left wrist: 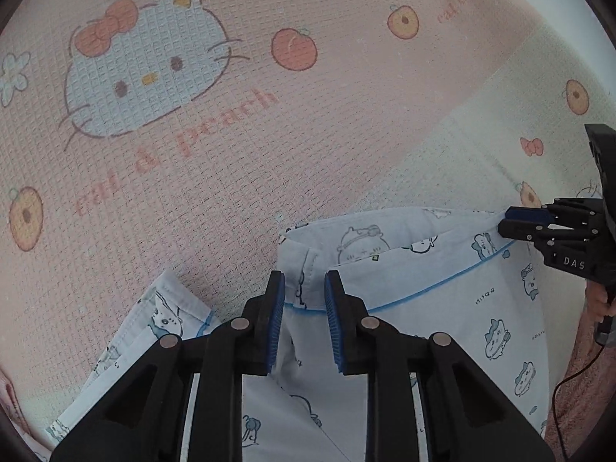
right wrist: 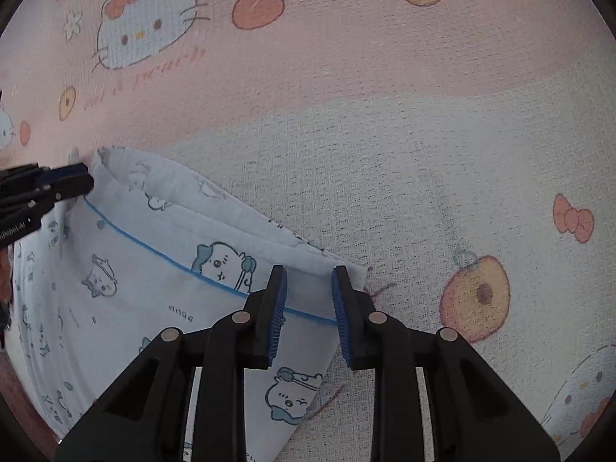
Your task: Fold clothes
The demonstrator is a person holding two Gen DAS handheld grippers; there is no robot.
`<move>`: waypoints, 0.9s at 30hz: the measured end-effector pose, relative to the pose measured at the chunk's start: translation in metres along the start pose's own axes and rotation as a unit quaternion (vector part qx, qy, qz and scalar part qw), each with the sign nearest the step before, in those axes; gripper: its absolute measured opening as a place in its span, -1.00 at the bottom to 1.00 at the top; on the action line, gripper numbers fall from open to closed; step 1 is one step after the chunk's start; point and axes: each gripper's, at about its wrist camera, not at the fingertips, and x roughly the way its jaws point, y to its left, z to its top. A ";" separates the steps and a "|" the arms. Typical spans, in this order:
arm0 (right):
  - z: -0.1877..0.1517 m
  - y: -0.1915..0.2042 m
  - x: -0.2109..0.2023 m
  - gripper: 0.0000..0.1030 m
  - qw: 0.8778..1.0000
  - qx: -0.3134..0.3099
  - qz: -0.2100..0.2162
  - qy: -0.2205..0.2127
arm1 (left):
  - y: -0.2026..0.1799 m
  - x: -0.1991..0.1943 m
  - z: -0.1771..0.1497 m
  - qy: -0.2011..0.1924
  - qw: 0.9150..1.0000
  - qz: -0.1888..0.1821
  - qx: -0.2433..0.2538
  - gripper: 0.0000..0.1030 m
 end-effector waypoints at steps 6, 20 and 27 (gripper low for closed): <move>-0.004 -0.018 -0.007 -0.51 0.999 0.037 -0.034 -0.001 | -0.011 0.002 0.003 -0.003 1.000 0.010 0.024 -0.61; -0.016 -0.040 -0.025 -0.94 0.990 0.105 0.077 -0.045 | 0.010 -0.017 0.027 -0.056 0.998 -0.002 -0.034 -0.90; -0.008 -0.069 -0.021 -0.96 0.987 0.143 0.032 -0.068 | 0.023 0.022 0.037 -0.027 0.997 -0.013 -0.074 -0.89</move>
